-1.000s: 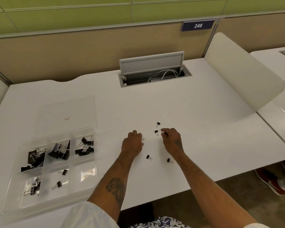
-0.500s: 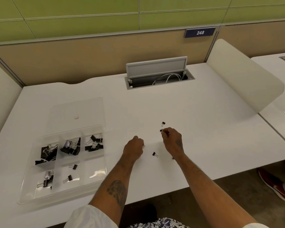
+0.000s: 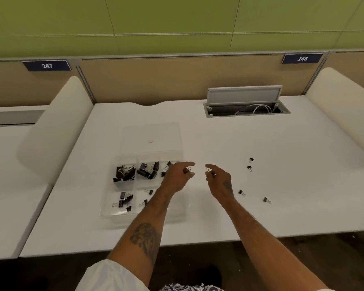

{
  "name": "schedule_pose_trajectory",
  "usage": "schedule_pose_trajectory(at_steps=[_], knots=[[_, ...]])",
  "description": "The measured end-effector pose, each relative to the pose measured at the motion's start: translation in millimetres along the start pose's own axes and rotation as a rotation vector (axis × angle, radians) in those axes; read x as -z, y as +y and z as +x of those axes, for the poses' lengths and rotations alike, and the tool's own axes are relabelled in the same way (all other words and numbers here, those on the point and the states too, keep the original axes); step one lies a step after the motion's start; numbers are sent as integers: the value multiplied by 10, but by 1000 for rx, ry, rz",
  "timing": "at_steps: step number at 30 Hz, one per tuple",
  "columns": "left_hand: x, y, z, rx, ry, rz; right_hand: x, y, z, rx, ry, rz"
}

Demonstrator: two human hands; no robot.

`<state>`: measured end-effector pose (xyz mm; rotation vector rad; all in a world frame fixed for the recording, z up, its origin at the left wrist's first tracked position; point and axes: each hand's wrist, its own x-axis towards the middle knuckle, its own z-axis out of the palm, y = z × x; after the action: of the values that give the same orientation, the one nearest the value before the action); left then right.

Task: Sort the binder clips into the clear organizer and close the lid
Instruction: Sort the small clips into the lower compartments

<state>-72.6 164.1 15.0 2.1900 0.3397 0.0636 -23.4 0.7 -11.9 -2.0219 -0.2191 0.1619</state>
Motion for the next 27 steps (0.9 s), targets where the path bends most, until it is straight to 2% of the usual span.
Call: schedule_pose_trajectory(at_steps=[10,18,23,25,27], knots=[[781,-718,-676,77,88,41,-953,-466,-556,111,-131,-135],[893,-932,-837,155,57,92,-1156,-606,-655,154,-163,-179],[899,-1043,-871,196,102,112,-1164,-554,-650,141,-176,-220],[909,-1055,-911,189,101,179,-1161,-550,-655,147,-203,-268],[931,-1032,-948,149,73,351,-1151,-580,-666,118,-228,-268]])
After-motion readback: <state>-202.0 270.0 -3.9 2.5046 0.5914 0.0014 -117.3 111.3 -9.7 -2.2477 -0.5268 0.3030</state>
